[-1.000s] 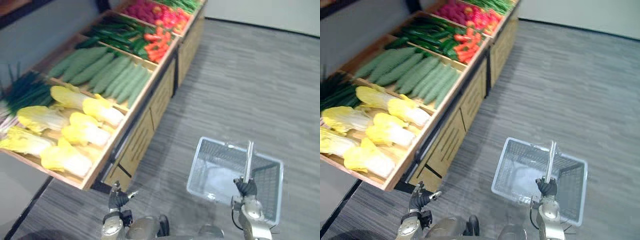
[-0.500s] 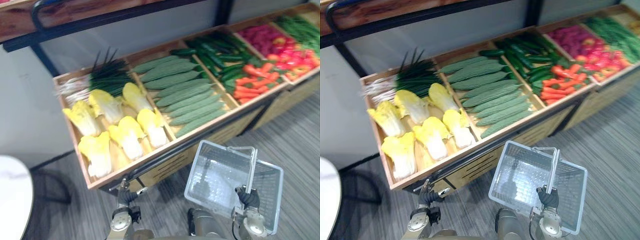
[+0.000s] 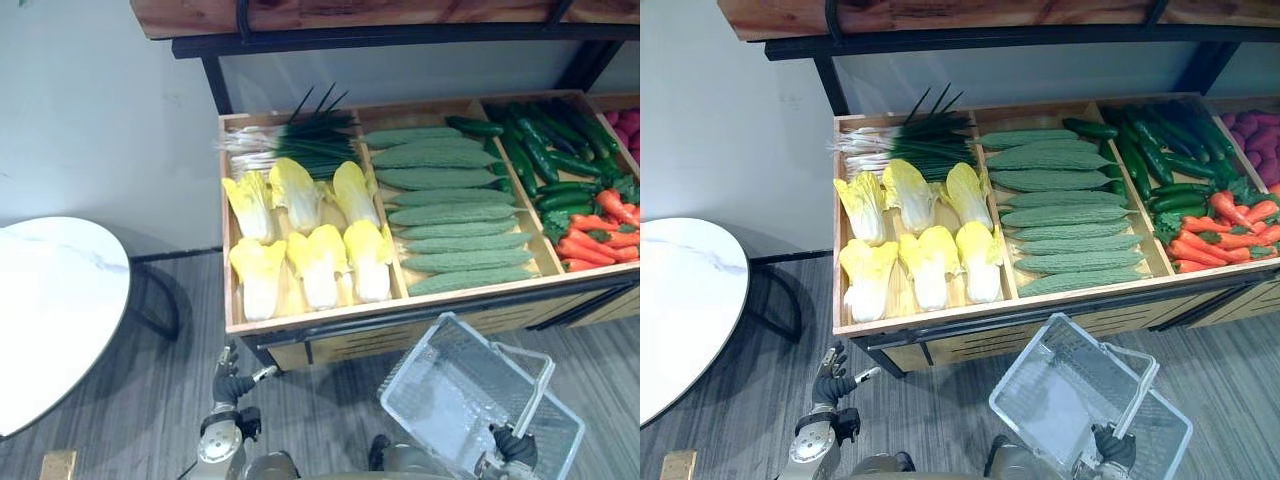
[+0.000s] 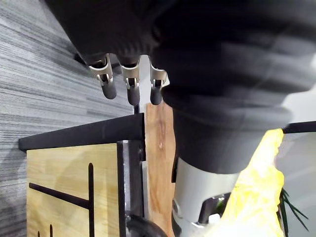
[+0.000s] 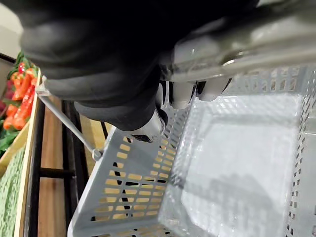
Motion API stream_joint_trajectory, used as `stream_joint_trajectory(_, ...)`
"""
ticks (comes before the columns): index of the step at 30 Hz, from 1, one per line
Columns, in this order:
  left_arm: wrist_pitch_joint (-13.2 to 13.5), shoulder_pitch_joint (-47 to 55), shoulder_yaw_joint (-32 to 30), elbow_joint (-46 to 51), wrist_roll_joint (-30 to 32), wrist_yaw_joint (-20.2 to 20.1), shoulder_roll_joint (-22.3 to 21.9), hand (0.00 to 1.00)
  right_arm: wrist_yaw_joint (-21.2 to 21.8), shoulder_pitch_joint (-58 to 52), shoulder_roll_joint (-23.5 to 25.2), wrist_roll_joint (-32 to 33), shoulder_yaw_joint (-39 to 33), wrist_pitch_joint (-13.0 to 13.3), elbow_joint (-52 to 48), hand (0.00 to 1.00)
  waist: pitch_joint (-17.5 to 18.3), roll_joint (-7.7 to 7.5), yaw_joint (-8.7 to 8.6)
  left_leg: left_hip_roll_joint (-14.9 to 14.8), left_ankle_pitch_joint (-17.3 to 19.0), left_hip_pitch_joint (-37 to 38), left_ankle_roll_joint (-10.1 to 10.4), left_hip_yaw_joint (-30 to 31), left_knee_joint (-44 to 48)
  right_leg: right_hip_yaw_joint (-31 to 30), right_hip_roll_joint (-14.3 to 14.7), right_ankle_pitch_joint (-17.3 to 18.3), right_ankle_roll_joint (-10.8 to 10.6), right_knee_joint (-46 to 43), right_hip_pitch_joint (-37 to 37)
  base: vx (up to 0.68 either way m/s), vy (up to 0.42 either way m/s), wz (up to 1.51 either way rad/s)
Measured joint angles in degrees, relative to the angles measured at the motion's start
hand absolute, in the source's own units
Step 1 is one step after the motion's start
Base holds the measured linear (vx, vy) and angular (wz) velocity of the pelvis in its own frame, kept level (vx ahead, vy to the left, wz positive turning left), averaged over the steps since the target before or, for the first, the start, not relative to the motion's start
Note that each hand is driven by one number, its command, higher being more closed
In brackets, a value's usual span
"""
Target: Pick vegetable in the basket
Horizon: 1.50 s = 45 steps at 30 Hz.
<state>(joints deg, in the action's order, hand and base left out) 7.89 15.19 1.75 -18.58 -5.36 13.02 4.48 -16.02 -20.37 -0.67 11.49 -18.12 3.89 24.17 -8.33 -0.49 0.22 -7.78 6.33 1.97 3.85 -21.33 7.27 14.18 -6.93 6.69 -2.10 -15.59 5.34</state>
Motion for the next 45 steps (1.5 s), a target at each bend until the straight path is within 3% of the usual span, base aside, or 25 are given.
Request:
stream_joint_trajectory(4, -0.13, 1.85, -0.21, 4.95, 0.00, -0.23, 0.46, 0.00, 0.09, 2.20, -0.18, -0.37, 0.38, 0.08, 1.93, 1.00, 0.88, -0.63, -0.93, 0.18, -2.54, 0.42, 0.20, 1.16, -3.23, 0.55, 0.51, -1.05, 0.35, 1.24, -0.08, -0.09, -0.044, 0.12)
stream_joint_trajectory(8, 1.59, 1.84, -0.27, 13.39, 3.96, 0.05, 1.26, 0.00, 0.12, 2.30, -0.83, -0.51, 0.60, 0.29, 1.93, 1.00, 1.72, 0.21, -1.10, 0.65, -4.25, 0.14, 0.20, 3.22, -5.38, 1.52, 0.52, -1.39, 0.28, 2.23, -0.16, -0.11, -0.031, 0.19)
stream_joint_trajectory(10, 1.68, 0.94, -0.23, 13.71, 6.29, 0.86, 1.57, 0.00, 0.23, 2.44, -1.58, -0.73, 0.62, 0.30, 1.93, 1.00, 2.30, 1.17, -1.33, 0.66, -4.31, -0.36, 0.25, 3.85, -5.48, 1.19, 0.83, -1.42, -0.14, 2.92, -0.06, -0.09, -0.025, 0.06)
stream_joint_trajectory(19, 1.60, -3.91, 0.52, 14.56, 13.75, 1.29, 1.53, 0.00, 2.66, 4.20, -2.39, -2.68, 1.12, 0.77, 1.93, 1.00, 2.71, 1.94, -2.85, 0.51, -4.41, -0.14, 0.46, 2.91, -6.51, -3.90, 2.97, -3.82, 0.07, 6.25, 1.20, 0.02, -0.001, -0.20)
stream_joint_trajectory(22, 1.26, -6.65, 0.34, 14.16, 17.19, 2.64, 1.71, 0.00, 2.79, 4.56, -2.40, -3.13, 1.11, 0.78, 1.93, 1.00, 2.69, 1.92, -4.13, 0.56, -4.46, 0.62, 0.47, 1.65, -7.34, -5.17, 3.88, -5.21, 0.41, 8.02, 0.63, 0.09, 0.013, -0.24)
stream_joint_trajectory(28, -2.23, -14.64, -0.17, 8.43, 23.69, 6.45, 3.14, 0.00, 3.77, 4.98, -2.06, -3.18, 1.17, 0.78, 1.91, 1.00, 2.52, 1.87, -5.74, 0.95, -4.45, 2.51, 0.47, 0.75, -8.64, -7.15, 4.39, -7.43, 0.13, 12.10, -1.48, 0.05, 0.026, -0.21)
stream_joint_trajectory(35, -6.07, -21.68, -0.16, -0.18, 28.47, 9.69, 3.87, 0.00, 3.87, 4.97, -2.21, -3.18, 1.24, 0.79, 1.04, 1.00, 1.18, 1.59, -6.36, 0.81, -4.37, 1.25, 0.53, -0.85, -9.08, -9.58, 5.02, -10.42, 0.21, 16.04, -0.43, -0.05, 0.000, -0.16)
stream_joint_trajectory(38, -6.41, -25.53, 0.06, -2.48, 28.63, 9.82, 4.15, 0.00, 3.90, 5.37, -2.66, -3.15, 1.40, 0.79, -1.08, 1.00, -0.47, 1.54, -7.37, 0.85, -4.17, -0.99, 0.83, -1.51, -9.06, -10.53, 4.90, -11.45, 0.24, 16.42, 2.04, -0.09, -0.015, -0.21)
stream_joint_trajectory(45, -7.59, -43.16, 0.66, -17.71, 31.81, 11.78, 7.91, 0.00, 3.94, 6.85, -3.96, -3.08, 3.77, 1.86, -5.46, 1.00, -5.19, 0.67, -10.02, 0.78, -4.47, -5.69, 0.43, -4.29, -7.30, -14.01, 4.91, -13.88, 0.29, 16.87, 7.52, -0.02, -0.011, -0.26)
